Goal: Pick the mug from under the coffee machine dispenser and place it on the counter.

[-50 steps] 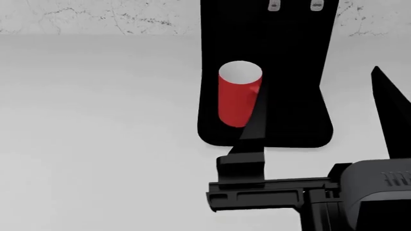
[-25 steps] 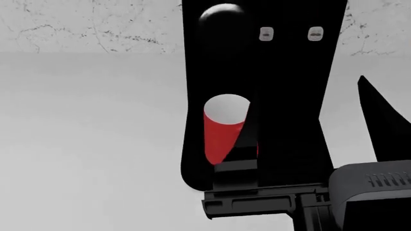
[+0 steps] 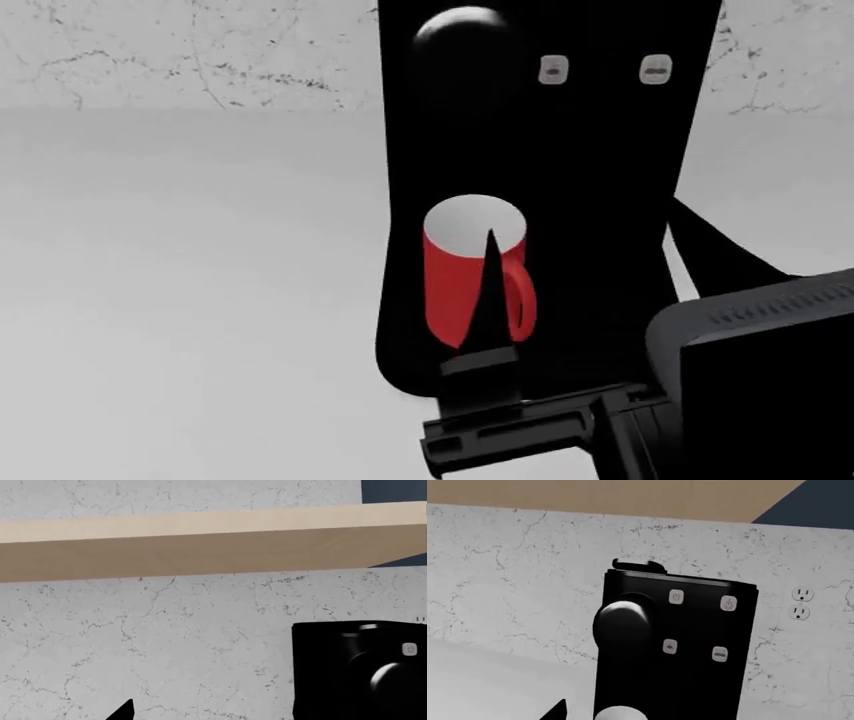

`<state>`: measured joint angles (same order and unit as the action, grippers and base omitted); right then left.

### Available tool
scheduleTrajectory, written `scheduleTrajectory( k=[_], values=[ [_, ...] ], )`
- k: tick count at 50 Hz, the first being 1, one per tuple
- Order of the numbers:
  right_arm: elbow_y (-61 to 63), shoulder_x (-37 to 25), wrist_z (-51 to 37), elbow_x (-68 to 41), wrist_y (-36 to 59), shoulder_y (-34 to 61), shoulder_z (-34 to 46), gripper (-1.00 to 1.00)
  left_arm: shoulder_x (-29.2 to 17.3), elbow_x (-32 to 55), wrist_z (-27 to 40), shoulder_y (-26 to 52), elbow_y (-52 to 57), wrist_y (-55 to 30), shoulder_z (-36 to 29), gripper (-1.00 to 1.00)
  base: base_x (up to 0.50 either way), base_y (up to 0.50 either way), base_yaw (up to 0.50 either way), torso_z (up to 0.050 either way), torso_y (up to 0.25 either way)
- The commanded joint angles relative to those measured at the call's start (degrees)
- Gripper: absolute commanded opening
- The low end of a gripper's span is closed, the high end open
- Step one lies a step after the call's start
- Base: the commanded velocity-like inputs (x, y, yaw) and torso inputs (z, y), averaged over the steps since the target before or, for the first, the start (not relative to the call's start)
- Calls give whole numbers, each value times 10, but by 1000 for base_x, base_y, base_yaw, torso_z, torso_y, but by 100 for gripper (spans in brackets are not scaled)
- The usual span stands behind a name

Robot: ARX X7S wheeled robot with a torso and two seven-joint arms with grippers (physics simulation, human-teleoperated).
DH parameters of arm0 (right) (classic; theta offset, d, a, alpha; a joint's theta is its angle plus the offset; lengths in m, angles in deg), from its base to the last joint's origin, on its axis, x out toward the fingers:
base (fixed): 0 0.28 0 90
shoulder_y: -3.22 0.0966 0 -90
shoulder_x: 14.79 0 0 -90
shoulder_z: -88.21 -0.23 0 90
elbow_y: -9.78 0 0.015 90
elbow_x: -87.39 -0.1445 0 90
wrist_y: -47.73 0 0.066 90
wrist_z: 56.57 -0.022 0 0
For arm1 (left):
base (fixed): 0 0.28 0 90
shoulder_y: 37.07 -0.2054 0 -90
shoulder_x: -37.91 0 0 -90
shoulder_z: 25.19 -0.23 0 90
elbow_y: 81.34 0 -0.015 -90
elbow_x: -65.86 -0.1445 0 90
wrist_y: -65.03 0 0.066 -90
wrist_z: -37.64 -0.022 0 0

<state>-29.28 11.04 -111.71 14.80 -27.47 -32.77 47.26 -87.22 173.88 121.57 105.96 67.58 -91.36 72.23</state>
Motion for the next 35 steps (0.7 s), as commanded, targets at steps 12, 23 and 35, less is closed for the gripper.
scheduleTrajectory(
  k=[12, 23, 35],
  values=[
    [-64, 2, 86, -70, 49, 29, 16, 100, 0, 15, 13, 6, -1, 2, -3, 100, 0, 0, 0, 0, 0],
    [-97, 3, 112, -66, 64, 26, 26, 100, 4, 11, 8, 7, -6, 0, -6, 100, 0, 0, 0, 0, 0],
    [-128, 6, 142, -41, 67, 10, 40, 100, 8, 0, -1, -2, -6, -3, -1, 100, 0, 0, 0, 0, 0]
  ],
)
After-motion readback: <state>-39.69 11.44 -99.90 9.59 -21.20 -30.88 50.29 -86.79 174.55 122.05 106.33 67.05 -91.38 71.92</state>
